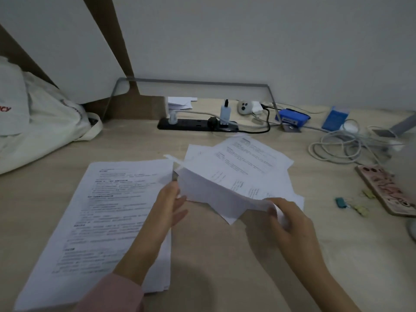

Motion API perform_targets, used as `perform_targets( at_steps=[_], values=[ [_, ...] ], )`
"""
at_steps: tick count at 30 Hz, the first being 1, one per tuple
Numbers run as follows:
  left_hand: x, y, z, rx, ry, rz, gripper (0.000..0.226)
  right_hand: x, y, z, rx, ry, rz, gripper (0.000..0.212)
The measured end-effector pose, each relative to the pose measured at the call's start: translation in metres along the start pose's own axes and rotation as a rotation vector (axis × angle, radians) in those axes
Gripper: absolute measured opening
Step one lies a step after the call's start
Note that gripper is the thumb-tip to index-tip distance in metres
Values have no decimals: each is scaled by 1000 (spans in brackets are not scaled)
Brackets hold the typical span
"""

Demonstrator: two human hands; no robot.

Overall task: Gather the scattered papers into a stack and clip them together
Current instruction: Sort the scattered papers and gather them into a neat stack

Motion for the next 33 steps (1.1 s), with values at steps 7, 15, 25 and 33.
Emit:
perform_targets(
  at_steps=[7, 15, 25, 33],
  values=[
    [6, -4, -10, -315, -128, -127, 70, 6, 23, -25, 185, -63, -35, 27],
    [6, -10, -2, 3, -250, -102, 41, 32, 31, -23, 321, -118, 90, 32],
    [-4, -27, -77, -227, 343, -52, 24, 33, 66, 67, -164, -335, 335, 89],
    [-27, -59, -98, -400, 543, -86, 35, 31, 23, 101, -673, -417, -76, 43]
  ],
)
Point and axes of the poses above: each hand's wrist, its own x-axis towards the middle knuckle, its own z-axis out of the palm, y = z × x, the point moved 9 cm from there along x, towards the middle knuckle, and after that the axes turned 13 degrees about x, right-handed, at the moved point
